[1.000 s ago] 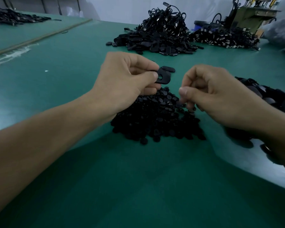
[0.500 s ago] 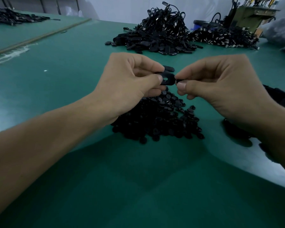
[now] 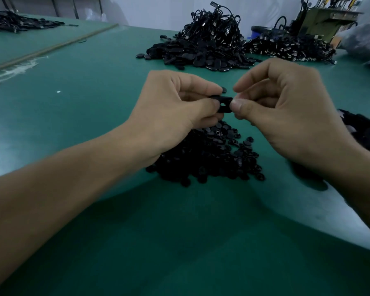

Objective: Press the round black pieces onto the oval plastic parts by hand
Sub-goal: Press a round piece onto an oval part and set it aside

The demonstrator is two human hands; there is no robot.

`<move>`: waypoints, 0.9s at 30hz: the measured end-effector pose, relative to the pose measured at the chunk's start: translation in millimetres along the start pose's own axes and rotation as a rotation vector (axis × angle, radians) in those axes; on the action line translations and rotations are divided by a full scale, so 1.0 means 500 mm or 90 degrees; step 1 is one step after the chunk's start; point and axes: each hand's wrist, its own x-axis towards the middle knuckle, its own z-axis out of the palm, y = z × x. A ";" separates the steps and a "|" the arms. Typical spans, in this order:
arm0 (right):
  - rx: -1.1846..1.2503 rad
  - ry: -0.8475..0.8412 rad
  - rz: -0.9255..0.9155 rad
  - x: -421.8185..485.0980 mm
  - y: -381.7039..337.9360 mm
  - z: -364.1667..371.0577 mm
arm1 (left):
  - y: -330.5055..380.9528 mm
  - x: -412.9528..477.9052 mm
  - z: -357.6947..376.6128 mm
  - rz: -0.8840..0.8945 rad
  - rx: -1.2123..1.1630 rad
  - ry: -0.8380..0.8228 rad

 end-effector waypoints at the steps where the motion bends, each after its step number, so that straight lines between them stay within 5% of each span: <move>1: 0.002 -0.002 0.005 -0.001 0.000 -0.001 | 0.000 -0.001 0.001 0.003 0.004 -0.003; 15: -0.015 0.049 0.032 -0.005 -0.016 0.009 | -0.001 -0.005 0.010 0.142 0.245 0.019; 27: 0.053 0.082 0.052 -0.007 -0.032 0.023 | -0.008 0.000 0.008 0.194 0.272 0.059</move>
